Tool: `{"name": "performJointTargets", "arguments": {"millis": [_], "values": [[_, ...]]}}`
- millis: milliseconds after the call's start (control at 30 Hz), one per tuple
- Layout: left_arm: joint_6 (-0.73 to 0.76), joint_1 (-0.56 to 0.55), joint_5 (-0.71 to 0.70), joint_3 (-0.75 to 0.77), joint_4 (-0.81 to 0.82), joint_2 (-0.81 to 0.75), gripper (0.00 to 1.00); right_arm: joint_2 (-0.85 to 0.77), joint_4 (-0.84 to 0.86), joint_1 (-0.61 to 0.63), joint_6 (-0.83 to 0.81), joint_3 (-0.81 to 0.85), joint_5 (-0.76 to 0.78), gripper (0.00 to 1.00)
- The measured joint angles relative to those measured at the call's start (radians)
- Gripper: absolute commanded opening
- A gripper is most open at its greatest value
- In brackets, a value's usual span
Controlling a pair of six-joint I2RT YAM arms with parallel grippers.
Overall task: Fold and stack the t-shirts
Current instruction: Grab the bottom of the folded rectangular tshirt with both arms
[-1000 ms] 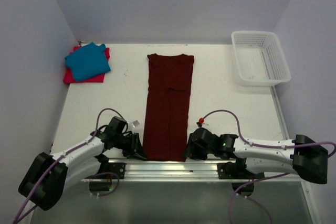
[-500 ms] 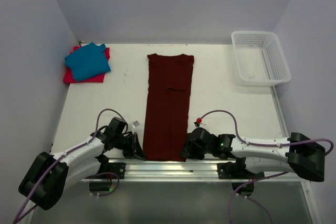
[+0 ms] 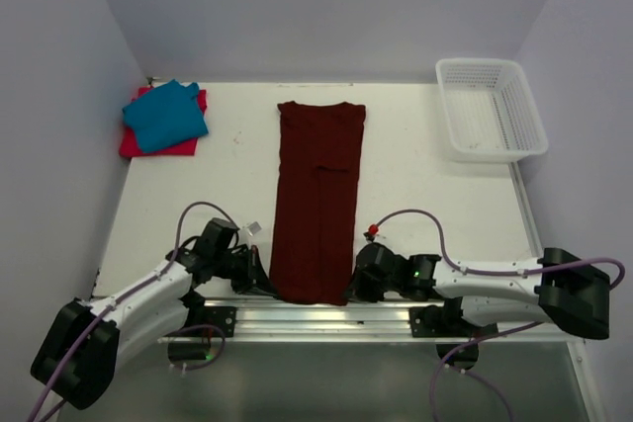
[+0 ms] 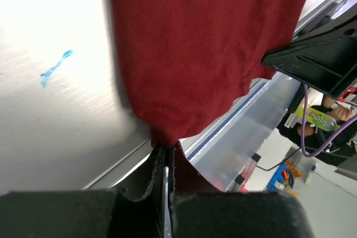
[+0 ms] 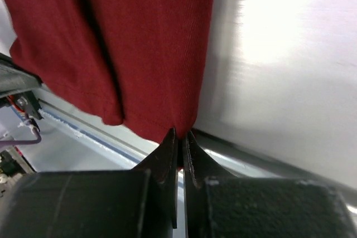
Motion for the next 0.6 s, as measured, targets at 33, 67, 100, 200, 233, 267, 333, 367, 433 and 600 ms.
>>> {"name": "performJointTargets", "arguments": {"millis": [33,67,100,200,233,267,333,367,433,600], "values": [[0.001,0.0,-0.006,0.008,-0.009,-0.016,0.0,-0.026,-0.027,0.0,-0.003,0.002,0.009,0.0],[0.001,0.0,-0.012,0.019,-0.021,-0.031,0.0,-0.055,-0.056,0.001,-0.005,0.004,0.017,0.0],[0.002,0.0,-0.016,0.033,-0.03,-0.045,0.0,-0.086,-0.085,0.001,-0.007,0.01,0.025,0.0],[0.002,0.0,-0.022,0.069,-0.035,-0.067,0.0,-0.155,-0.156,0.005,-0.019,0.037,0.053,0.0],[0.002,0.0,-0.023,0.077,-0.035,-0.068,0.0,-0.169,-0.177,0.005,-0.025,0.048,0.065,0.0],[0.002,0.0,-0.023,0.085,-0.034,-0.067,0.0,-0.176,-0.196,0.005,-0.03,0.06,0.073,0.0],[0.003,0.0,-0.025,0.092,-0.034,-0.06,0.0,-0.178,-0.23,0.005,-0.042,0.081,0.093,0.0],[0.004,0.0,-0.026,0.094,-0.034,-0.054,0.0,-0.177,-0.246,0.005,-0.049,0.089,0.102,0.0],[0.005,0.0,-0.027,0.096,-0.031,-0.041,0.0,-0.175,-0.275,0.005,-0.06,0.103,0.125,0.0],[0.022,0.0,-0.042,0.109,-0.024,-0.003,0.0,-0.15,-0.329,0.004,-0.097,0.145,0.193,0.0]]}}
